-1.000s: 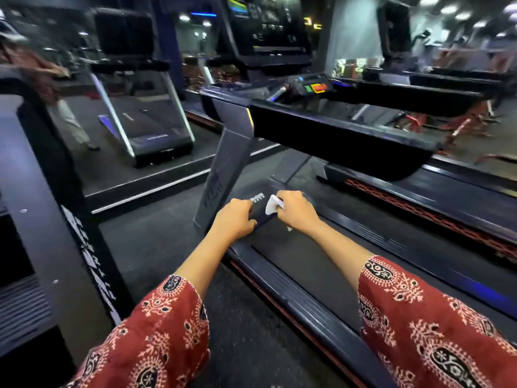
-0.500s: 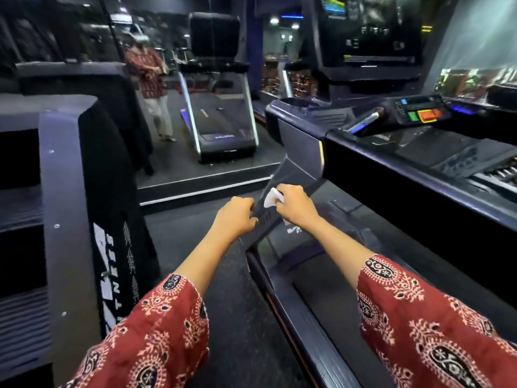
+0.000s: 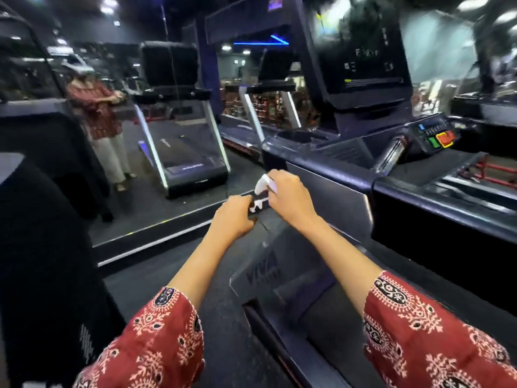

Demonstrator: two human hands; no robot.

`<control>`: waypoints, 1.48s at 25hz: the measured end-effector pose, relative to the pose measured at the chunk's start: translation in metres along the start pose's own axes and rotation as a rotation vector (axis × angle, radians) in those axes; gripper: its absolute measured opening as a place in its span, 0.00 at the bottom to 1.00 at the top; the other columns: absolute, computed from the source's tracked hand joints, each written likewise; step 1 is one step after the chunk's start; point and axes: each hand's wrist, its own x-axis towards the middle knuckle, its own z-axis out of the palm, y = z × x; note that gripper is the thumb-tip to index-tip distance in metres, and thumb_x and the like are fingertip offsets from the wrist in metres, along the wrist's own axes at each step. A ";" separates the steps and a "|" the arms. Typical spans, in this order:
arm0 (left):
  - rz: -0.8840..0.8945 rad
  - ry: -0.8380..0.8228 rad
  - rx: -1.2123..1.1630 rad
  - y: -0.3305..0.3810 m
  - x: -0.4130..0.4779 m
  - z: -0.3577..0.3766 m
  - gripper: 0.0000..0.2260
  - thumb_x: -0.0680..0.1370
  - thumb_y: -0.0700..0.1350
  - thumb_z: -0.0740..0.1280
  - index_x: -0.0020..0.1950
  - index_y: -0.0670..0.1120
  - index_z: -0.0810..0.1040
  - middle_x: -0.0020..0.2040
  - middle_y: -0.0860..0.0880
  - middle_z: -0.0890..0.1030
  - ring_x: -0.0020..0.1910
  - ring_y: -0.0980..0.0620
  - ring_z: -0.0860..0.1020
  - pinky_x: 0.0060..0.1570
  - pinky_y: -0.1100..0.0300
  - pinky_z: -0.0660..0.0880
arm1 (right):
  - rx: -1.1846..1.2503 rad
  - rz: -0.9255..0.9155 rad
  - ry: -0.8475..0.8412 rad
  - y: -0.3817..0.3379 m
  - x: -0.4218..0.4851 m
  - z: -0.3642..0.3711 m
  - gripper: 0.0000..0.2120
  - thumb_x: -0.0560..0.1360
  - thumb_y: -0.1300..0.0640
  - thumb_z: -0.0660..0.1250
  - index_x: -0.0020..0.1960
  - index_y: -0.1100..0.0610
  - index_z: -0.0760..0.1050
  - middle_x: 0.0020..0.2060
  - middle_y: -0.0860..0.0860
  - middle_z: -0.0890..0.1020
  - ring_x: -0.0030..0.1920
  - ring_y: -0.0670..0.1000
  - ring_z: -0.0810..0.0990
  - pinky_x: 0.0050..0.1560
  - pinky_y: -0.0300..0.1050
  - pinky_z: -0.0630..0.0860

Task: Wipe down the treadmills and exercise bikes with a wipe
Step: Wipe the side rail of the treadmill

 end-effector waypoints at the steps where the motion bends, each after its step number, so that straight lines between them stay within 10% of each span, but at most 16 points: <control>1: 0.045 0.010 -0.017 -0.007 0.019 -0.005 0.09 0.74 0.41 0.67 0.51 0.39 0.76 0.50 0.40 0.79 0.52 0.40 0.76 0.47 0.51 0.73 | -0.046 -0.035 0.111 -0.003 0.017 -0.003 0.09 0.72 0.68 0.60 0.49 0.61 0.76 0.46 0.56 0.77 0.47 0.61 0.76 0.39 0.51 0.72; 5: 0.242 0.067 -0.087 -0.029 0.090 -0.015 0.11 0.75 0.43 0.68 0.54 0.39 0.77 0.51 0.40 0.80 0.54 0.41 0.76 0.54 0.51 0.72 | -0.514 -0.128 0.636 0.000 0.067 -0.018 0.07 0.65 0.70 0.67 0.40 0.61 0.75 0.36 0.56 0.77 0.35 0.59 0.77 0.28 0.46 0.71; 9: 0.372 0.173 -0.228 -0.042 0.137 -0.003 0.14 0.77 0.39 0.65 0.63 0.38 0.75 0.61 0.41 0.77 0.62 0.42 0.74 0.61 0.58 0.65 | -0.803 0.165 0.305 0.022 0.077 0.025 0.15 0.53 0.65 0.77 0.37 0.59 0.77 0.34 0.55 0.78 0.34 0.56 0.79 0.35 0.44 0.76; 15: 0.573 0.215 -0.337 -0.065 0.204 0.031 0.19 0.81 0.43 0.61 0.70 0.38 0.70 0.71 0.41 0.70 0.71 0.45 0.66 0.68 0.68 0.53 | -0.894 0.325 0.201 0.039 0.114 0.073 0.27 0.69 0.55 0.63 0.64 0.69 0.72 0.55 0.63 0.79 0.56 0.61 0.77 0.63 0.55 0.70; 20: 0.742 0.119 -0.400 -0.080 0.255 0.053 0.24 0.79 0.52 0.55 0.68 0.37 0.72 0.68 0.40 0.73 0.69 0.44 0.69 0.70 0.60 0.59 | -0.705 0.264 0.457 0.035 0.140 0.087 0.24 0.77 0.48 0.54 0.53 0.68 0.75 0.44 0.60 0.75 0.43 0.60 0.73 0.52 0.56 0.70; 28: 1.035 0.173 -0.675 -0.091 0.300 0.074 0.22 0.80 0.52 0.60 0.64 0.35 0.75 0.64 0.44 0.74 0.66 0.49 0.70 0.69 0.62 0.64 | -0.890 0.296 0.700 0.045 0.142 0.117 0.16 0.77 0.59 0.57 0.58 0.64 0.78 0.54 0.59 0.81 0.63 0.63 0.75 0.70 0.64 0.59; 34: 1.221 0.147 -0.750 -0.104 0.332 0.088 0.23 0.82 0.51 0.56 0.65 0.32 0.73 0.65 0.38 0.74 0.67 0.45 0.70 0.69 0.57 0.65 | -0.978 0.317 0.624 0.043 0.180 0.136 0.16 0.77 0.58 0.59 0.59 0.64 0.77 0.57 0.60 0.80 0.59 0.63 0.77 0.65 0.58 0.65; 37: 1.293 0.175 -0.753 -0.105 0.343 0.094 0.22 0.81 0.48 0.57 0.65 0.33 0.73 0.66 0.38 0.73 0.67 0.45 0.70 0.70 0.57 0.64 | -1.073 0.583 0.869 0.048 0.154 0.126 0.16 0.80 0.56 0.56 0.58 0.63 0.78 0.57 0.59 0.80 0.60 0.62 0.77 0.65 0.59 0.66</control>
